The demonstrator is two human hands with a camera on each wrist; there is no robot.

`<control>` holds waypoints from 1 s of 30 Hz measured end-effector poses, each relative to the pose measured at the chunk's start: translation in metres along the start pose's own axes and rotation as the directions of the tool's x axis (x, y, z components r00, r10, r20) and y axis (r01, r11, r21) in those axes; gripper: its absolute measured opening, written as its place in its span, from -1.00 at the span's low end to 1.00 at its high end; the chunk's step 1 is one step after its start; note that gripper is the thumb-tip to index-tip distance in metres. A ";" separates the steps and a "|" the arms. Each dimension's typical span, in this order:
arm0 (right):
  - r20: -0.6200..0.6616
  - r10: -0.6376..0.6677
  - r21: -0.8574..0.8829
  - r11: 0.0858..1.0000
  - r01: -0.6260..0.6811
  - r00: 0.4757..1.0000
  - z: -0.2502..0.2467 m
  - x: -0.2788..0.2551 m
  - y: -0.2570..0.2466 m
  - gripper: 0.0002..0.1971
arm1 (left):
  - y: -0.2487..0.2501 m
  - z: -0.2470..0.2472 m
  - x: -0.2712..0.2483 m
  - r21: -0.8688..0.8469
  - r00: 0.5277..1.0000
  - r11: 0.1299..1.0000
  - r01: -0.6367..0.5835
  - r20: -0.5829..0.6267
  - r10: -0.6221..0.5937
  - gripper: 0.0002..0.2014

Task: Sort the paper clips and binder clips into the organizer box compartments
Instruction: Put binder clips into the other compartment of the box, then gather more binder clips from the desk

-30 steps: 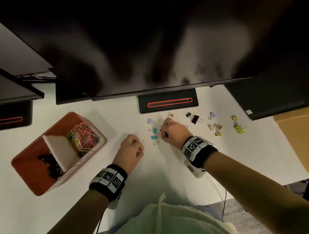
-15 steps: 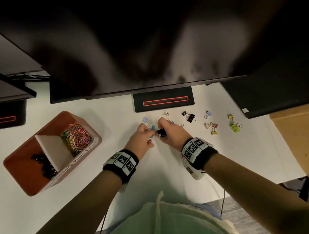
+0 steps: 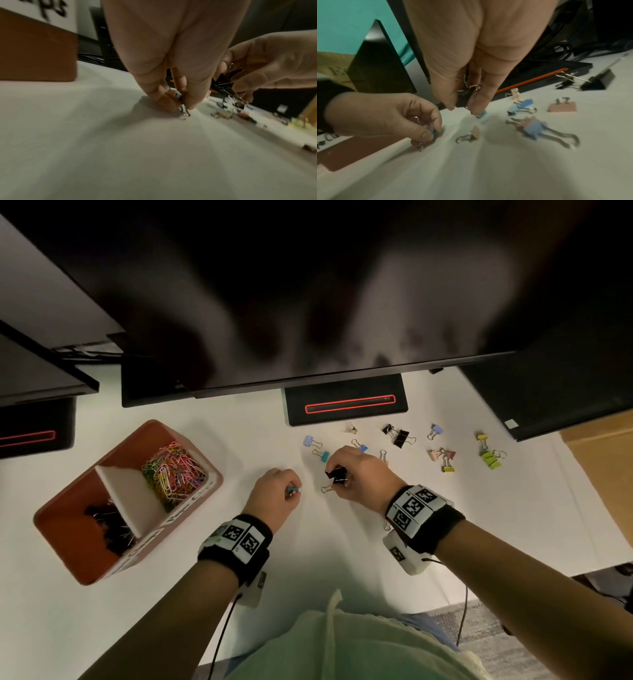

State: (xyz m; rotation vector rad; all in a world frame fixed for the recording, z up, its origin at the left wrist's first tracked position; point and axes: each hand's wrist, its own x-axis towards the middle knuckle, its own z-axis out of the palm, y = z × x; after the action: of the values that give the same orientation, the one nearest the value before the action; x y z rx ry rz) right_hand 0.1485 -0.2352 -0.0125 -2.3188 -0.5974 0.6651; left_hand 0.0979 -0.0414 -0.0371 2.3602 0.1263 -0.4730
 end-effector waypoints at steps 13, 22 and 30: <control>0.131 -0.562 0.153 0.826 0.543 0.817 0.065 0.051 -0.186 -0.73 | -0.087 -0.146 -0.130 -0.469 0.778 0.863 0.188 -0.465 -0.422 -0.83; 0.211 -0.406 0.227 0.905 0.359 0.889 0.134 0.081 -0.257 -0.51 | -0.119 -0.192 -0.151 -0.702 0.846 0.660 0.267 -0.156 -0.509 -0.36; -0.062 -0.276 0.113 0.953 0.282 0.959 0.065 0.045 -0.148 -0.76 | -0.048 -0.164 -0.126 -0.430 0.925 0.903 -0.012 -0.348 -0.154 -0.71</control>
State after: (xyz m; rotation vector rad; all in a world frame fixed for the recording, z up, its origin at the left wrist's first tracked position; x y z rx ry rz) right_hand 0.1091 -0.0783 0.0316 -2.0788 -0.8222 0.4987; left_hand 0.0197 0.1096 0.0897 1.9860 0.4515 -0.0095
